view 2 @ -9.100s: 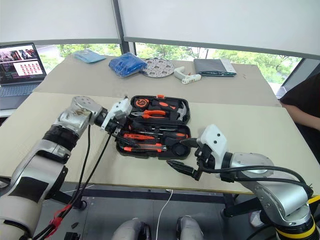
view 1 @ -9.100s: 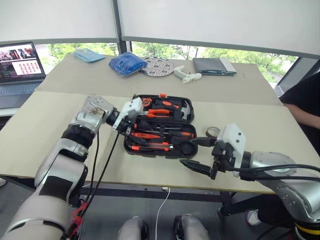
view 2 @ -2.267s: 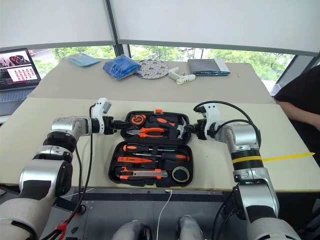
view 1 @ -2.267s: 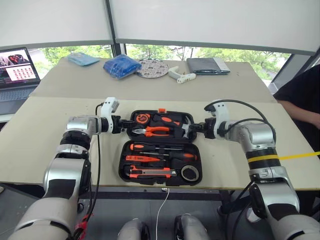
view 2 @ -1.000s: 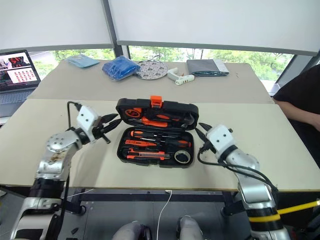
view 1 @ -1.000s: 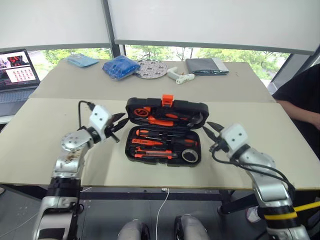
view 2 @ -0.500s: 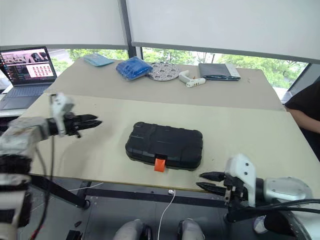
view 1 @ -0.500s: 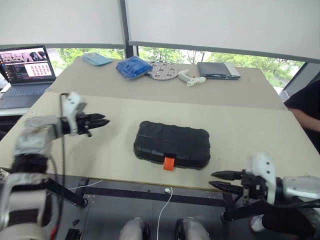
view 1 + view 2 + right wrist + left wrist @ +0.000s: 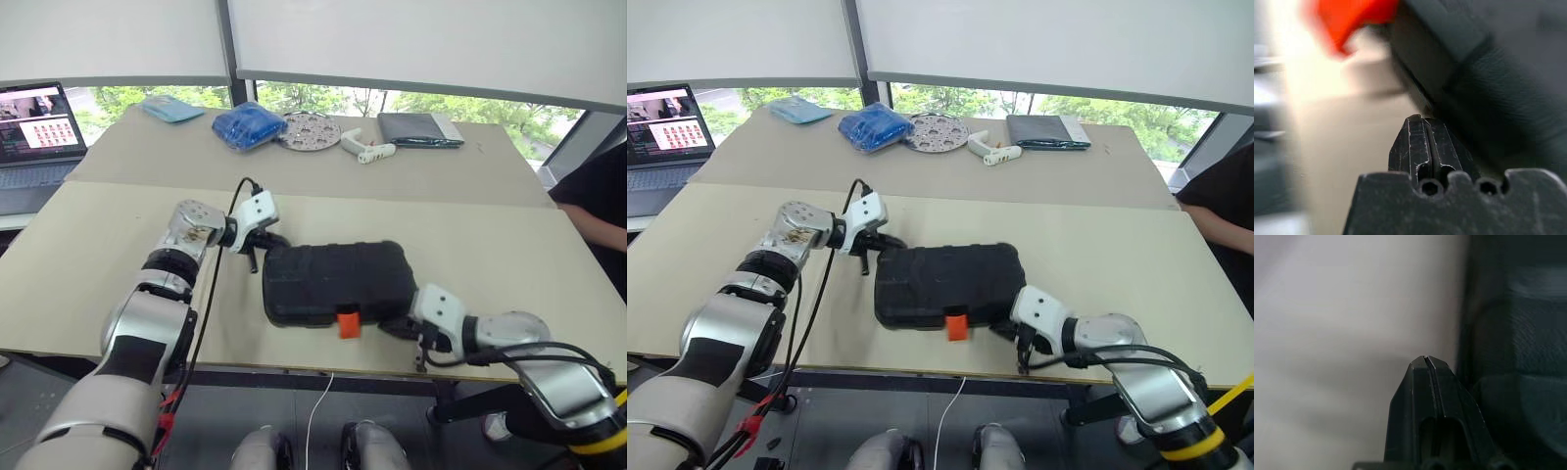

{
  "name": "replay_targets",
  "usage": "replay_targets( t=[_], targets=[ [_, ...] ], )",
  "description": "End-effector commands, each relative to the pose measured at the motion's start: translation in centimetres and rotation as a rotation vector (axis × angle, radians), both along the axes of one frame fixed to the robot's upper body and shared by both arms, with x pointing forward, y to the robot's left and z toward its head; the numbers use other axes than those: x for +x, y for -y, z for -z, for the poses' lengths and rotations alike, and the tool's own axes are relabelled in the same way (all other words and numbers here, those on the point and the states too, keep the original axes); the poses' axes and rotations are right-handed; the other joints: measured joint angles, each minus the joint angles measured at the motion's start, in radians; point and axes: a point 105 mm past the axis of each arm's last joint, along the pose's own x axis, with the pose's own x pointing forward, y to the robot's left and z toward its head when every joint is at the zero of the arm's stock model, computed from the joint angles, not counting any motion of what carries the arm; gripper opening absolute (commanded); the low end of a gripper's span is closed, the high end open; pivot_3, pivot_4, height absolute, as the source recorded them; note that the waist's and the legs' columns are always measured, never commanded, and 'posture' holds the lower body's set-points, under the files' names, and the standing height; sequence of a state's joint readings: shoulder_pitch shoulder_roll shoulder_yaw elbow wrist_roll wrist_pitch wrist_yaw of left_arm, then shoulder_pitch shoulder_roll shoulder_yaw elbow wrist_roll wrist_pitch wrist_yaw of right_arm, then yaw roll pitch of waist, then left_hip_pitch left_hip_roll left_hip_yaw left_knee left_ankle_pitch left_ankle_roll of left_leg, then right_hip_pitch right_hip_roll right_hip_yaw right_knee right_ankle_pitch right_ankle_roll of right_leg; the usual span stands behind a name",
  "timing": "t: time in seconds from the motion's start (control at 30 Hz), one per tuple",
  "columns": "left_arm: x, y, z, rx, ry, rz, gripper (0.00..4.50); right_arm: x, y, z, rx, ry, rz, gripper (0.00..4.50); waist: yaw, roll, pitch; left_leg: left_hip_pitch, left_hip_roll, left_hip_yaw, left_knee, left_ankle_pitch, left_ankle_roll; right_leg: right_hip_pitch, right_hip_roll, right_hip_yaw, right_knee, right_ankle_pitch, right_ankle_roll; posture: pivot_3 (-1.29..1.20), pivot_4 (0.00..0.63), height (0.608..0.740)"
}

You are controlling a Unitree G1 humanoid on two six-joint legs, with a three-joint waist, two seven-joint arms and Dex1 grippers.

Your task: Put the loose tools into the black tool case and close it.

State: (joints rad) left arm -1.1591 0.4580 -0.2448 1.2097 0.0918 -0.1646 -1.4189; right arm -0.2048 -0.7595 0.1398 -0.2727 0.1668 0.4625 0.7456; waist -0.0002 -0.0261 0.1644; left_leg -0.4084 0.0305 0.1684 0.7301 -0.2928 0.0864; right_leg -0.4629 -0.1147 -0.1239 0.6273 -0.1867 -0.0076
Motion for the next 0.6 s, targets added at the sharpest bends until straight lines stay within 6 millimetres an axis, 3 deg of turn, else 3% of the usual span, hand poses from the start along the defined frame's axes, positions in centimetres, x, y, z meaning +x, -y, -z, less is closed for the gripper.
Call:
replay_targets(
  t=[0.03,0.13,0.23,0.37,0.4,0.53,0.6],
  targets=[
    [-2.6,0.5,0.7,-0.040,-0.161,0.150,0.04,2.0,3.1,-3.1,0.032,0.149,0.186,0.00,-0.001,0.001,0.000,0.000,0.000,0.000,0.001,0.000,0.000,0.000,-0.001,0.000,0.001,0.000,0.000,0.00,0.150,0.718],
    [-2.4,0.6,-1.2,-0.148,-0.154,0.122,0.04,1.0,3.6,-3.2,0.062,0.139,0.198,0.00,0.002,0.001,0.000,-0.002,0.002,-0.002,0.001,0.000,0.000,-0.002,-0.002,0.000,0.003,-0.001,-0.002,0.00,0.150,0.718],
    [-2.1,0.5,-4.6,-0.324,-0.191,0.061,0.04,-0.4,4.1,-3.3,0.078,0.126,0.215,0.00,0.004,0.001,0.000,-0.005,0.002,-0.003,0.002,0.000,0.000,-0.005,-0.001,0.000,0.005,0.003,-0.009,0.00,0.150,0.718],
    [-2.1,1.5,-8.5,-0.524,-0.177,0.041,0.04,-2.6,4.1,-3.5,0.125,0.095,0.237,0.00,0.003,0.001,0.000,-0.006,0.001,-0.003,0.002,0.000,0.000,-0.004,0.000,0.000,0.004,0.002,-0.005,0.00,0.150,0.718],
    [-2.1,2.1,-8.6,-0.539,-0.168,0.032,0.04,-3.0,3.8,-3.6,0.140,0.084,0.233,0.00,0.003,0.001,0.000,-0.004,0.001,-0.003,0.002,0.000,0.000,-0.003,0.000,0.000,0.004,0.000,-0.003,0.00,0.150,0.718],
    [-2.0,6.0,-5.3,-0.466,-0.074,0.014,0.04,-4.1,1.3,-3.7,0.173,0.058,0.174,0.00,0.005,0.002,-0.001,0.006,0.002,-0.004,0.002,0.000,0.000,0.007,0.000,0.001,0.003,-0.001,-0.001,0.00,0.150,0.718],
    [-1.9,6.8,-3.6,-0.428,-0.059,-0.006,0.04,-4.0,0.7,-3.8,0.191,0.053,0.170,0.00,0.006,0.002,-0.001,0.006,0.002,-0.004,0.002,0.000,0.000,0.006,0.000,0.002,0.003,0.000,0.000,0.00,0.150,0.718]
  ],
)
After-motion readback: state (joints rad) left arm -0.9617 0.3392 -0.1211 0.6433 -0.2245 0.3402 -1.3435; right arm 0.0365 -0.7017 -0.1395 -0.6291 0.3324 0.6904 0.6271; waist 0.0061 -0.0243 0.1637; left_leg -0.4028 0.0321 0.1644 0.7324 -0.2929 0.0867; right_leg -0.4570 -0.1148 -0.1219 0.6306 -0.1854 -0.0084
